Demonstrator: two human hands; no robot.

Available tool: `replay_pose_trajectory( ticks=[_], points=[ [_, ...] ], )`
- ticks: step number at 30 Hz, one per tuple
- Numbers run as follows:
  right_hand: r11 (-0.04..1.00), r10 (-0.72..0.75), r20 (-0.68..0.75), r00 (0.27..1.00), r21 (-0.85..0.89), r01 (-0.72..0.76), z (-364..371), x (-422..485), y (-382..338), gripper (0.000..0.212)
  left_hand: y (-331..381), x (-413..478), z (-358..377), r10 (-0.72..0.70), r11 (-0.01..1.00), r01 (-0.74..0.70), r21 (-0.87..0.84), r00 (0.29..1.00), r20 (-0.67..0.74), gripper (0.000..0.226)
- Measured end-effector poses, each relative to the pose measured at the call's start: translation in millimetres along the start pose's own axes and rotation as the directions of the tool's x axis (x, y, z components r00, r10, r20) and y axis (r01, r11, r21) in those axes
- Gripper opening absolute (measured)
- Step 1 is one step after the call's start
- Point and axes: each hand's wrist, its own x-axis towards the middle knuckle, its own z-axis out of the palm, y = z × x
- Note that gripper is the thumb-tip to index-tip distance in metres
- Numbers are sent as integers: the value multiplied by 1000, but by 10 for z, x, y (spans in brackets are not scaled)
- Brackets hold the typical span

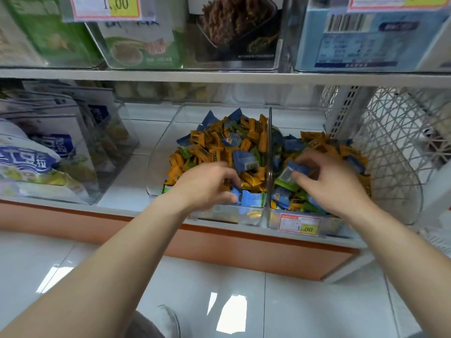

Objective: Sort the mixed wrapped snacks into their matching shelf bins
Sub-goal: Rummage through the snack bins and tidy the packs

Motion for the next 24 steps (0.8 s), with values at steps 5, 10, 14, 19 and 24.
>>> replay_pose_trajectory(
  ticks=[5,10,14,19,24],
  points=[
    [951,7,3,1000,-308,-6,30,-39,-79,38,73,-19,-21,-52,994,37,-100,987,-150,19],
    [985,-133,-99,986,99,143,-67,-98,-361,30,56,-109,-144,-239,894,53,-444,896,-375,16],
    [932,-185,19,982,320,170,91,-160,-715,51,243,-170,-177,-434,607,-73,-792,804,-407,8],
    [854,-134,37,990,512,96,25,-46,-681,29,531,-136,-102,-460,347,-77,-935,855,-241,8],
    [970,-27,-206,978,233,76,-290,-18,-115,26,390,-72,45,-191,918,75,-388,944,-269,15]
  ],
)
